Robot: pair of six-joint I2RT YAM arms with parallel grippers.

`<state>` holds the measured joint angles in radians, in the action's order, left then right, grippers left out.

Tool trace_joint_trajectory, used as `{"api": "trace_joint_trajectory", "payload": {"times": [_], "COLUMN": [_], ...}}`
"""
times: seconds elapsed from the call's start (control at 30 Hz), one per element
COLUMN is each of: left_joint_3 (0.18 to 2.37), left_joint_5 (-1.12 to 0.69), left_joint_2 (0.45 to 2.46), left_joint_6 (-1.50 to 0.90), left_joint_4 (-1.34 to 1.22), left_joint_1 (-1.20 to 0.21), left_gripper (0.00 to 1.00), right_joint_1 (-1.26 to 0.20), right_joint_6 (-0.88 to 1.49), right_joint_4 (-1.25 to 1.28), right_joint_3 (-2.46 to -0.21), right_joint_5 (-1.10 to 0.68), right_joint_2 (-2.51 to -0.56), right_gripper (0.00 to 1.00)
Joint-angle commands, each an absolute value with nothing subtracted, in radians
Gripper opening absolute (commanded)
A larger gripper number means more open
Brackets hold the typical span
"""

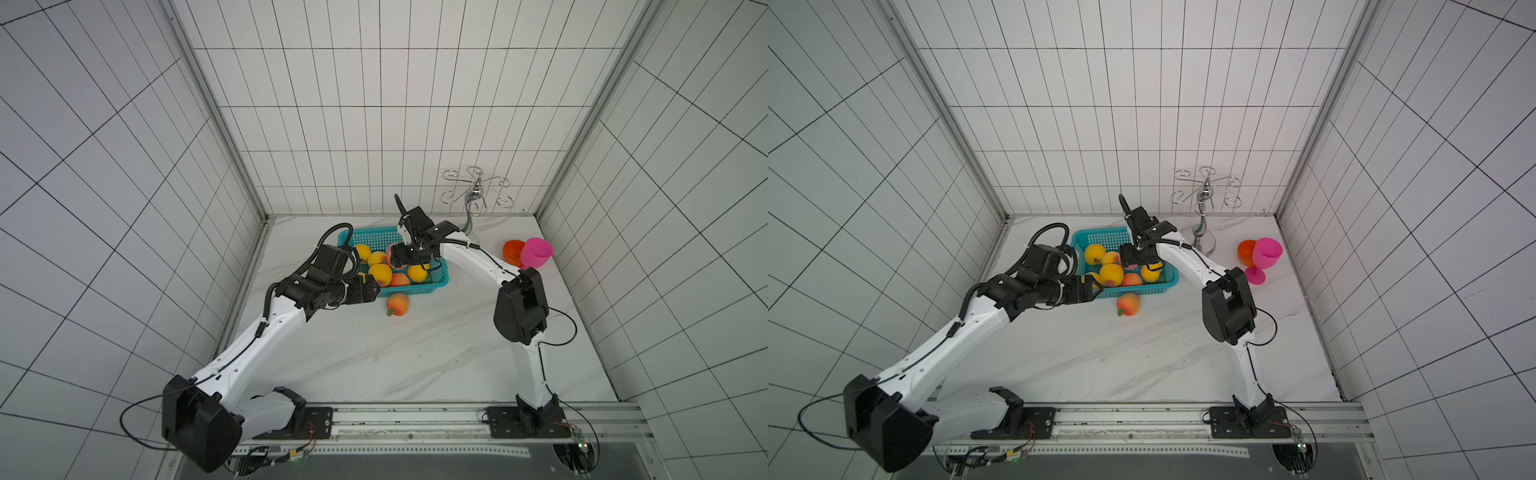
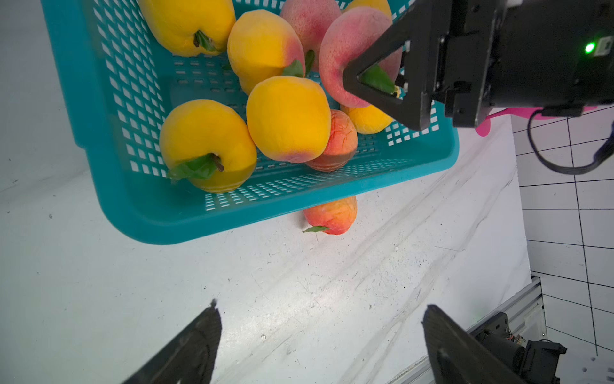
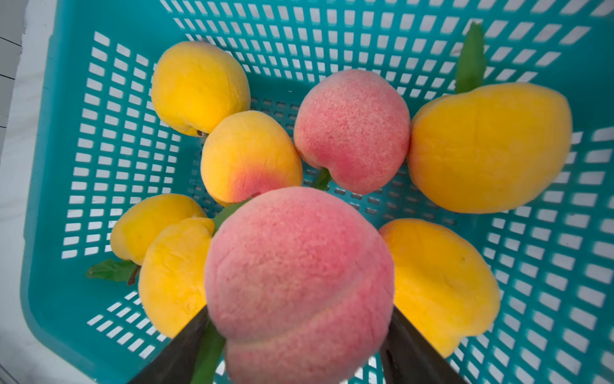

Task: Put the peaches into the basket
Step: Place the peach in the basket.

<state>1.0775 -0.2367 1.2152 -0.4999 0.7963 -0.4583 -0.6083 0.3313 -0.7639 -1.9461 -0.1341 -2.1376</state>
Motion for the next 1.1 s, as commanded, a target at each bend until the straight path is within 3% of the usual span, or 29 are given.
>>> {"api": "trace_joint_trajectory", "payload": {"times": [0.0, 0.53, 0.9, 1.07], "left_joint_3": [1.098, 1.109, 1.103, 1.086], "left_joint_5": [-0.246, -0.255, -0.249, -0.241], "left_joint_2": [1.224, 1.213, 1.175, 1.139], "left_joint_6": [-0.475, -0.466, -0.464, -0.465], "left_joint_4": [0.781, 0.79, 0.808, 0.818], "left_joint_1": [-0.45, -0.439, -0.439, -0.439], "left_gripper": [0.93, 0.93, 0.93, 0.93], "right_joint_1": [-0.597, -0.596, -0.598, -0.604], "right_joint_6": [0.31, 0.305, 0.301, 0.298], "right_joint_4": [-0.807, -0.84, -0.854, -0.864], "right_joint_3": [-2.001, -2.002, -1.996, -1.985], "right_joint_5": [-0.114, -0.103, -0.085, -0.065], "right_joint_2": [-2.157, -2.173, -2.134, -2.09], "right_gripper": [0.75, 0.77, 0.89, 0.89]}}
